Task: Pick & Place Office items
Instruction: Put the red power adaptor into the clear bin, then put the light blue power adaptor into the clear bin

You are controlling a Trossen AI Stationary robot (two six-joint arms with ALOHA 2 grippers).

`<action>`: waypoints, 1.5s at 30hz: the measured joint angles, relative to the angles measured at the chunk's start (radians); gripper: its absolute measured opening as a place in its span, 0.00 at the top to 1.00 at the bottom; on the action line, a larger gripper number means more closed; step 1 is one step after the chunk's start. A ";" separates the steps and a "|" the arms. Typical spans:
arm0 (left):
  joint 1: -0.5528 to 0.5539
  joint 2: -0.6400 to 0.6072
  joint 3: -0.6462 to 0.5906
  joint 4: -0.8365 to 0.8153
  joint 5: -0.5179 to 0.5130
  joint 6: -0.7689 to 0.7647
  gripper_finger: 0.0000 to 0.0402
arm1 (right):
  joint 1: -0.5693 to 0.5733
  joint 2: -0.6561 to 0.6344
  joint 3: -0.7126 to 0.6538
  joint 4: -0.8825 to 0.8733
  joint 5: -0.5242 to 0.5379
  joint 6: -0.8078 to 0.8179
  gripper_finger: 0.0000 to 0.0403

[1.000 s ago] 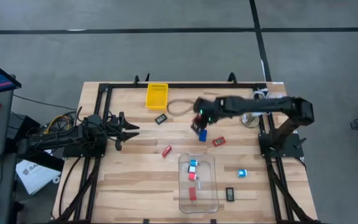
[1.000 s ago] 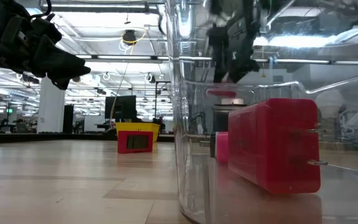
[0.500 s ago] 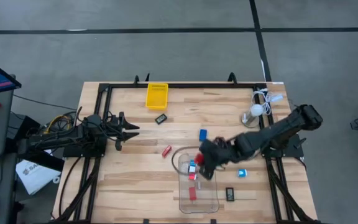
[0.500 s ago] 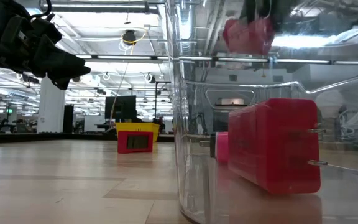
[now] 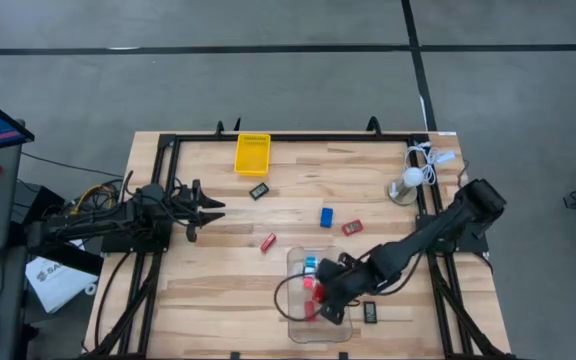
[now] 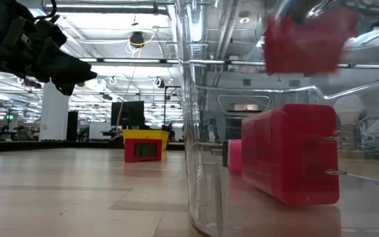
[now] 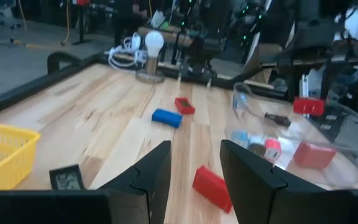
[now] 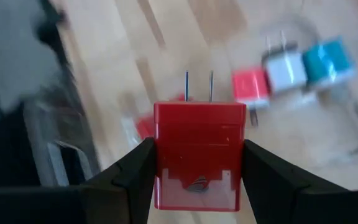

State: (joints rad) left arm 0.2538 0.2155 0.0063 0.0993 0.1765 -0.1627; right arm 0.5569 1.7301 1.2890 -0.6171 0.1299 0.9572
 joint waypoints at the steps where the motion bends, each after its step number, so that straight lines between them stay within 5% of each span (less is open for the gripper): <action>1: 0.000 0.004 0.000 -0.002 0.000 0.000 0.66 | 0.003 0.015 -0.001 -0.010 -0.018 -0.003 0.52; 35: 0.000 0.077 0.000 0.031 0.004 0.000 0.66 | 0.004 0.090 0.004 -0.049 -0.052 -0.030 0.52; 45: 0.000 0.077 0.000 0.033 0.004 0.000 0.66 | 0.004 0.089 0.004 -0.049 -0.053 -0.030 0.43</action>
State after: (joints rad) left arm 0.2535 0.2928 0.0063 0.1318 0.1806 -0.1627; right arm 0.5606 1.8194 1.2926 -0.6659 0.0769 0.9272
